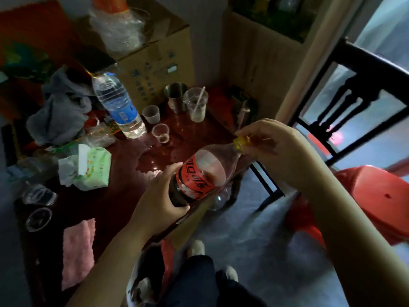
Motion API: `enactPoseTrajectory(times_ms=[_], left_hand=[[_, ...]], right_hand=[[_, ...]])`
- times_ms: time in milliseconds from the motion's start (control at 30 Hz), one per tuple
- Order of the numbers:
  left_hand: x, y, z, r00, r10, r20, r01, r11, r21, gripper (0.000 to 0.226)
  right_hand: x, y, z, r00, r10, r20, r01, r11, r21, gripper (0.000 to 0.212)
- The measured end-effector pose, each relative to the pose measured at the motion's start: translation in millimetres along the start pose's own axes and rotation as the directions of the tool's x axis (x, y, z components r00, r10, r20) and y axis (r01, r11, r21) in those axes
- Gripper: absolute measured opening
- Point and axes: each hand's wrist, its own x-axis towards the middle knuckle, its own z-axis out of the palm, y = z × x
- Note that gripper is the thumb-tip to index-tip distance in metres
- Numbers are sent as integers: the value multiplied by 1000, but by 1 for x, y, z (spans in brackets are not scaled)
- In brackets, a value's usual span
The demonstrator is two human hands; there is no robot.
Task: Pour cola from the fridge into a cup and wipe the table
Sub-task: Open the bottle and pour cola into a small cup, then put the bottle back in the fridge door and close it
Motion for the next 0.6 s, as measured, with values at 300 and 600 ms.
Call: enactPoseTrajectory(times_ms=[300,600], left_hand=[[-19,21,-7,967,201,158,-214,974,70,88],[-58,-9,-24,876,374,304,-404,914,40,91]], right_hand=[[-95,-54,-11,953,191,-235,-193,981,12,29],[-175,-122,52,799,406,-444,-333,913,237,24]])
